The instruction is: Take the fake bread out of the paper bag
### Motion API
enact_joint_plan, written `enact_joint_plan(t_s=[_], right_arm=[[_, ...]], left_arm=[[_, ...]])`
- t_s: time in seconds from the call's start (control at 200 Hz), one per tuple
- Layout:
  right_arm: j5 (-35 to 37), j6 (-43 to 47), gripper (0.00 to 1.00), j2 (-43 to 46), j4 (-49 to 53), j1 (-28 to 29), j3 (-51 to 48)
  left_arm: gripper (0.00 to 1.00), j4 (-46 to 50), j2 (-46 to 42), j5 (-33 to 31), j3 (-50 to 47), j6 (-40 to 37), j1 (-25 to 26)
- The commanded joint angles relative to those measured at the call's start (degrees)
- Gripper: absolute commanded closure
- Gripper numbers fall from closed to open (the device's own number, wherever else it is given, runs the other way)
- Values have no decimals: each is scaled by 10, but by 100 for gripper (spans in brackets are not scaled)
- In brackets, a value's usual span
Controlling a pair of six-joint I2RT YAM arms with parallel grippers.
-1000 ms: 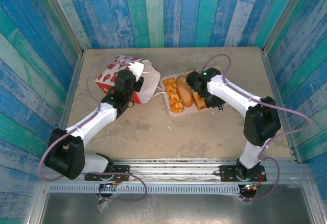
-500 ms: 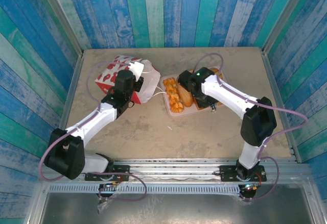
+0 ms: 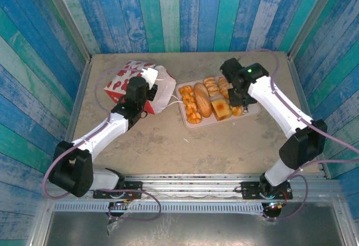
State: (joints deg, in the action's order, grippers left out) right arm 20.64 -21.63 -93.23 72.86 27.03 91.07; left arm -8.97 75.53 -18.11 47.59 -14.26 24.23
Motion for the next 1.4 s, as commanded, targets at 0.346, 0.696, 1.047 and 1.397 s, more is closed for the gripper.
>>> enact_joint_plan(t_s=[0.346,0.696,1.047,1.397], right_arm=[[-115,92,44,-30,-35,-78,-14],[-113,93,47,-44,-43,-88,-41],[-106,103,66,-48,-45,-96,-41],[-54,165,66,49,-89,-96,-101]], left_arm=[[100,-6,-14,-16,1,3,1],[100,-8,-10,-15,2,5,1],[100,-8,-13,-23,3,-2,1],[100,-8,-18,-10,5,1,2]])
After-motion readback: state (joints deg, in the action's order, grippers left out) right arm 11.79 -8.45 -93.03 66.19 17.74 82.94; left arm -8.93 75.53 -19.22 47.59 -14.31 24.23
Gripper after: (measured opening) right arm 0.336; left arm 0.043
